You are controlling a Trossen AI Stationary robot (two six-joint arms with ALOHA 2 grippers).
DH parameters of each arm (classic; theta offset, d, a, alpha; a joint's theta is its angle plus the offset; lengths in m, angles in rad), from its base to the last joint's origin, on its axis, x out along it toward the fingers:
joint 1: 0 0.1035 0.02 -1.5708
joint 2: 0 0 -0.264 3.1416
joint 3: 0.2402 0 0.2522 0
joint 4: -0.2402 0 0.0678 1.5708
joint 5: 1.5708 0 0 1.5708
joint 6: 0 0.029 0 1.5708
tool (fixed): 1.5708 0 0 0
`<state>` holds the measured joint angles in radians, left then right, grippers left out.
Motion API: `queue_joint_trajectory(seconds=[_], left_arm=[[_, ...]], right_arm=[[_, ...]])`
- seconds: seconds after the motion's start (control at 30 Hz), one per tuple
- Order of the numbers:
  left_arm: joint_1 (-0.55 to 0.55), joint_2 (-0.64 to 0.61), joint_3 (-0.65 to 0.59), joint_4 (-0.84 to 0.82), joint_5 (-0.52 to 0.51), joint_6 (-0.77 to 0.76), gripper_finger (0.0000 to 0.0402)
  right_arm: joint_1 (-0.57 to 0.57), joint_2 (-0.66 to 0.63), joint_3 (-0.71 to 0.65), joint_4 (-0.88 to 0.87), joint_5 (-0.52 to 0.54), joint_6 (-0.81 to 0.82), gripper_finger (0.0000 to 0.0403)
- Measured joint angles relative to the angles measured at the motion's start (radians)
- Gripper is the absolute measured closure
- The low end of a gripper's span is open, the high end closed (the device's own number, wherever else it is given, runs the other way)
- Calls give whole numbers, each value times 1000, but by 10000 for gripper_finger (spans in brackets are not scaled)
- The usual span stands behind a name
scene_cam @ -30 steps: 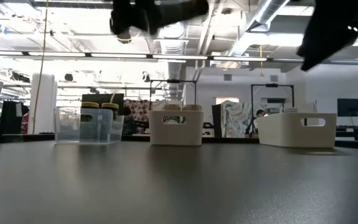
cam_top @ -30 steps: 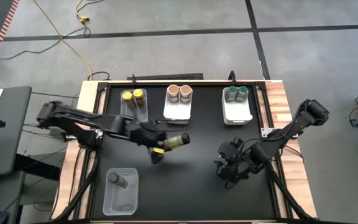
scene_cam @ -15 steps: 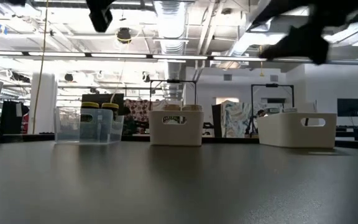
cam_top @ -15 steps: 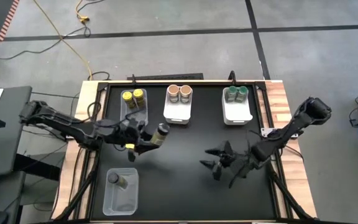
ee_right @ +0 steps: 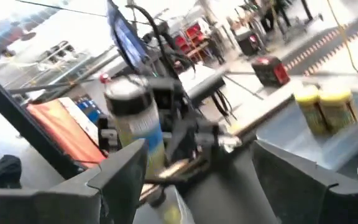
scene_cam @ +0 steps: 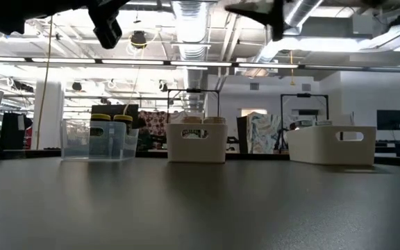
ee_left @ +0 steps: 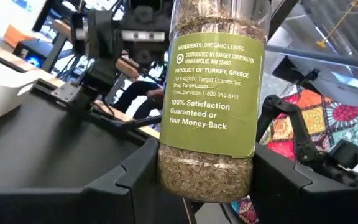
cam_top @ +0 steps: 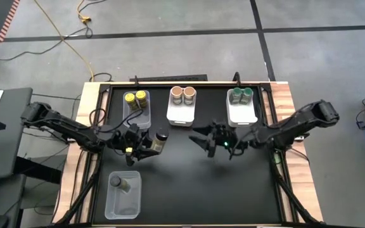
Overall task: Sort spices by type
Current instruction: Put the black spice bottle into the bottom transparent bin
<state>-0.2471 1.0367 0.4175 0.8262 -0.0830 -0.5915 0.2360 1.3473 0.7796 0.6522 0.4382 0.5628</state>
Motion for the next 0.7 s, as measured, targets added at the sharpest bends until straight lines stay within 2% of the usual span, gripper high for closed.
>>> queue_joint_trajectory(seconds=[0.2,0.3,0.43,0.7], left_arm=[[22,0,0,4,-74,-4,208],[34,-1,0,4,-78,-5,208],[37,0,0,4,-78,-1,207],[37,0,0,1,-78,0,207]], right_arm=[[-70,93,161,-46,-102,-124,88],[-75,175,261,-86,-153,-148,88],[-75,257,373,-153,-163,-156,88],[-107,349,500,-210,-245,-179,88]])
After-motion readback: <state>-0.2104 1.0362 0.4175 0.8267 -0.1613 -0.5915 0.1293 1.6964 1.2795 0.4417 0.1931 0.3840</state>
